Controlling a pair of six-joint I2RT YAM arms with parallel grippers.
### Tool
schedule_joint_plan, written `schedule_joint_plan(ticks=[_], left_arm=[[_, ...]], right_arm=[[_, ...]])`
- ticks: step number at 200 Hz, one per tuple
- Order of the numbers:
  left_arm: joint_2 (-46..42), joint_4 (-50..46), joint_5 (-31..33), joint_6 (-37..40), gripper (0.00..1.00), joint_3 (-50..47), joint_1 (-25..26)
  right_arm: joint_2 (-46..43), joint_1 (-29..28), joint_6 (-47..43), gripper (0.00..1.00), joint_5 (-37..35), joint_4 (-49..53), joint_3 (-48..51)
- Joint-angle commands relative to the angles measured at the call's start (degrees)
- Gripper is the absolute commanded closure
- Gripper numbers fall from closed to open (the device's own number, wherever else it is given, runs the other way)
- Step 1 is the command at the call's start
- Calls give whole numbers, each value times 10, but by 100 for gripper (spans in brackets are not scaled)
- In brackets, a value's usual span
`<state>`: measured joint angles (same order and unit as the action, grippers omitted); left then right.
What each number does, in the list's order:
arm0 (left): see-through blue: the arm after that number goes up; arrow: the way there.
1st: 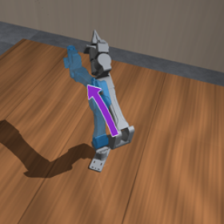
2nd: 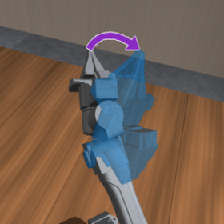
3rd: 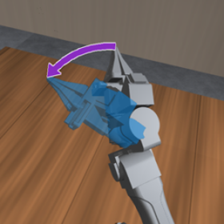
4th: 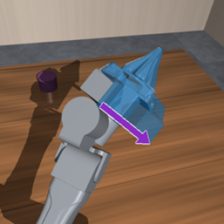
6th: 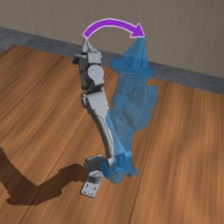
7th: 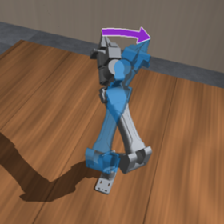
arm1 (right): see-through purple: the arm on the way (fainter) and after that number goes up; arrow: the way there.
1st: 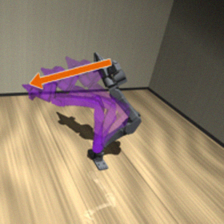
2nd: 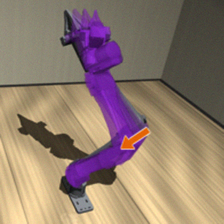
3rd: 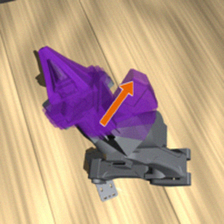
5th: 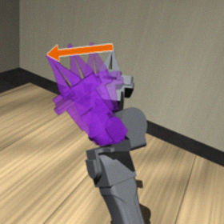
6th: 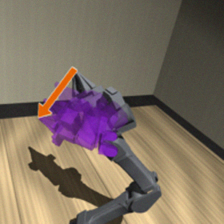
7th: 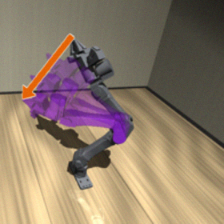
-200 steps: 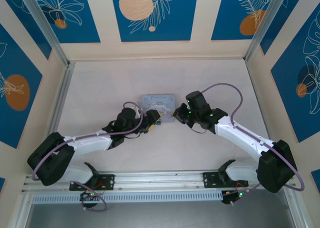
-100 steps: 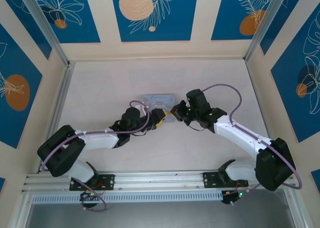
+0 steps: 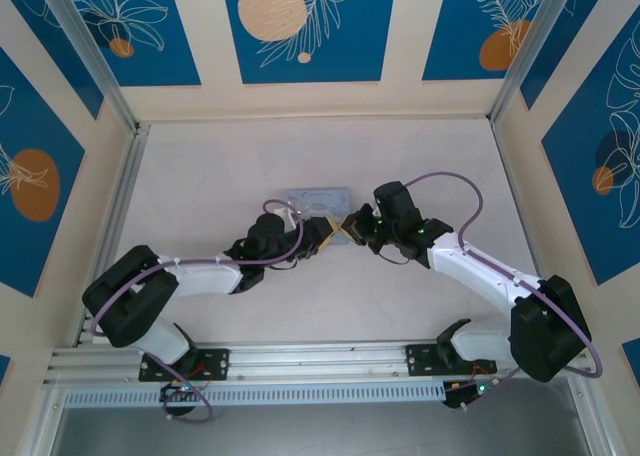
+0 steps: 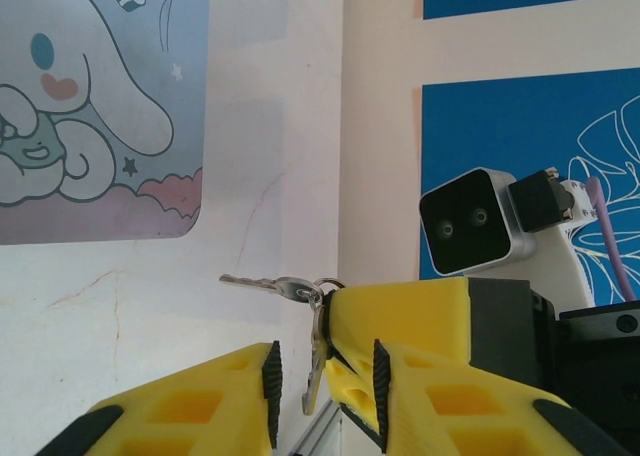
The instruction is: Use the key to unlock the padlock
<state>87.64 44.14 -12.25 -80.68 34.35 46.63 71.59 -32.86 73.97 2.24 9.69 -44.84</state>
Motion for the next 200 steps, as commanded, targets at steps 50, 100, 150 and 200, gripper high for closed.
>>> schedule_joint_plan(ticks=[50, 100, 150, 200], left_arm=[[26, 17, 11, 3, 97, 22, 6], [32, -9, 23, 4, 100, 25, 3], [16, -171, 4, 75, 100, 93, -18], [-9, -315, -13, 140, 100, 175, -50]], right_arm=[[3, 11, 6, 100, 31, -13, 18], [-7, 38, -36, 37, 45, 63, -21], [-6, 58, -121, 21, 51, 136, -112], [32, 124, -135, 18, 149, 151, -217]])
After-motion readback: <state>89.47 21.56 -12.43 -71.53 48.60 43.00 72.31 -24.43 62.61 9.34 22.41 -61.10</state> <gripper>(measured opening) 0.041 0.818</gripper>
